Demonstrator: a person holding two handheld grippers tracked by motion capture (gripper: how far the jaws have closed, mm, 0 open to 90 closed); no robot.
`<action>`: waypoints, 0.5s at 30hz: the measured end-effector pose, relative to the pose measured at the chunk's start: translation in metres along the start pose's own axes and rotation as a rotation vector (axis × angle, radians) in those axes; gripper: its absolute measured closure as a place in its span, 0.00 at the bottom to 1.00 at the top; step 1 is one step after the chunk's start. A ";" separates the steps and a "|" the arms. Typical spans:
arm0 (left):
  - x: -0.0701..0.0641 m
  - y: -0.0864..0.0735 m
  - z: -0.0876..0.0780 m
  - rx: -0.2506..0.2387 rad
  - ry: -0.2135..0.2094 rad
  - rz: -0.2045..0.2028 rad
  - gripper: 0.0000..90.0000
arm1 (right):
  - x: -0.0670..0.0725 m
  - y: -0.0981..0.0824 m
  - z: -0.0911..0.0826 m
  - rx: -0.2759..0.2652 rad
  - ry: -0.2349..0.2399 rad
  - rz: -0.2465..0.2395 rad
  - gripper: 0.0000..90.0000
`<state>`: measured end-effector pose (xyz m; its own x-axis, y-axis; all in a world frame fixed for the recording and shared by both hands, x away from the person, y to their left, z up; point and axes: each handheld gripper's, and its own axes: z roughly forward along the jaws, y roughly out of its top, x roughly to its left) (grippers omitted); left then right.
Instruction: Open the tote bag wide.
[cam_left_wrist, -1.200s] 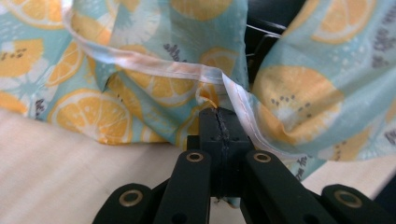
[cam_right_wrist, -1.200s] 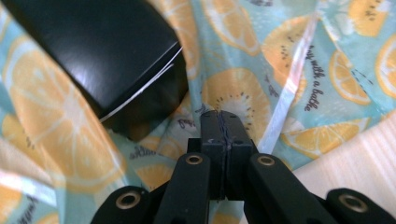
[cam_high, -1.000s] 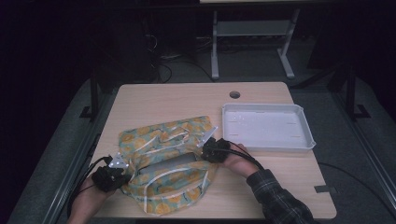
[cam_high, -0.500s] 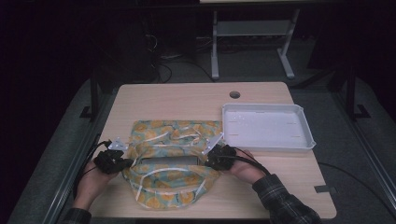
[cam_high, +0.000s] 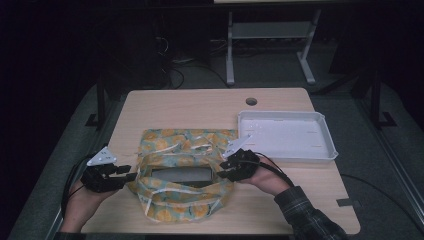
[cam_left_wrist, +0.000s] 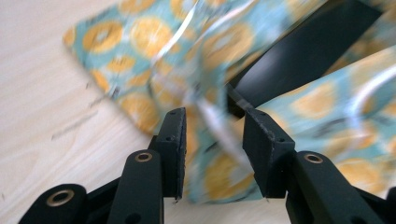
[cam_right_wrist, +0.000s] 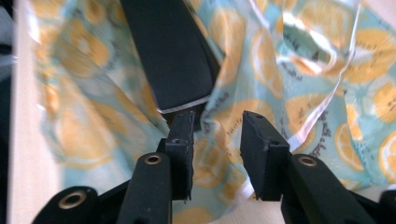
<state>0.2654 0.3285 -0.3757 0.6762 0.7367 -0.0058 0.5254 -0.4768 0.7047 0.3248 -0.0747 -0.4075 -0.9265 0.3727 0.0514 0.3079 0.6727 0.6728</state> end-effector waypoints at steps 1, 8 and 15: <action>-0.004 0.003 -0.002 -0.010 -0.007 0.012 0.66 | 0.001 0.000 -0.003 -0.010 0.001 -0.003 0.70; -0.033 0.023 0.006 -0.033 -0.069 0.094 0.78 | 0.011 -0.004 -0.013 -0.037 0.020 -0.019 0.72; -0.041 0.015 0.030 0.064 -0.115 0.098 0.90 | 0.021 -0.011 -0.009 0.013 0.059 -0.096 0.87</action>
<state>0.2607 0.2767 -0.3863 0.7786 0.6271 -0.0236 0.4835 -0.5754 0.6596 0.3004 -0.0799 -0.4077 -0.9627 0.2688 0.0307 0.2199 0.7116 0.6673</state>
